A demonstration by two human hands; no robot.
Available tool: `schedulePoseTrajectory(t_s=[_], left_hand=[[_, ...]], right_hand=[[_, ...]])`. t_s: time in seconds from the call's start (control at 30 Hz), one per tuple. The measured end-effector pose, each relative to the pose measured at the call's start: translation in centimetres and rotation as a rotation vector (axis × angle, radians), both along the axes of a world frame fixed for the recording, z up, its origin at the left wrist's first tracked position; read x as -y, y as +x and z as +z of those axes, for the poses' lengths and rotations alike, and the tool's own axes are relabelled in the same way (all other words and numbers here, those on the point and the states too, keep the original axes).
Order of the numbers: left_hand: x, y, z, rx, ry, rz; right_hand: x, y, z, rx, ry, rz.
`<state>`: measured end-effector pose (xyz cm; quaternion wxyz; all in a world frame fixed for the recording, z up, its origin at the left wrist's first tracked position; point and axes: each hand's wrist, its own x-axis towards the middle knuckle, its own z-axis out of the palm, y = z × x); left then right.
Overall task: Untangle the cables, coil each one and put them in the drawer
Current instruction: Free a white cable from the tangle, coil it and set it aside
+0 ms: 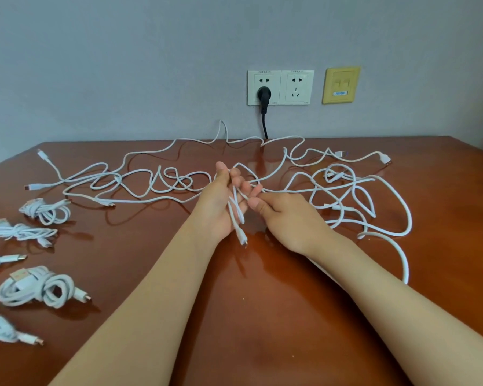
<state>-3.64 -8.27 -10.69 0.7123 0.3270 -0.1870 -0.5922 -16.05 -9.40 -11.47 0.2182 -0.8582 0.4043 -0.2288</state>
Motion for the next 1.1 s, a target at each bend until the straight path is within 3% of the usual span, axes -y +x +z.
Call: schedulePoseTrajectory(t_s=[0.13, 0.3, 0.47, 0.63, 0.8, 0.9, 0.97, 1.1], left_hand=[[0.0, 1.2, 0.4, -0.03, -0.045, 0.0], [-0.1, 1.9, 0.5, -0.07, -0.058, 0.021], [-0.1, 1.6, 0.5, -0.001, -0.048, -0.001], [-0.2, 1.2, 0.5, 0.196, -0.008, 0.066], [0.0, 0.9, 0.5, 0.32, -0.015, 0.123], [0.0, 0.9, 0.4, 0.349, 0.002, 0.12], [-0.1, 1.1, 0.5, 0.326, 0.015, 0.113], [-0.4, 1.4, 0.8, 0.333, 0.044, 0.089]], right_hand=[[0.0, -0.1, 0.4, -0.05, 0.058, -0.023], [0.4, -0.4, 1.3, 0.148, 0.152, -0.1], [-0.4, -0.3, 1.3, 0.0, -0.125, -0.122], [-1.6, 0.4, 1.0, -0.132, -0.373, 0.049], [-1.2, 0.9, 0.2, -0.093, -0.318, 0.314], [-1.0, 0.5, 0.4, -0.046, -0.223, 0.368], [-1.1, 0.4, 0.6, -0.026, -0.222, 0.348], [-1.3, 0.3, 1.1, -0.197, -0.247, 0.136]])
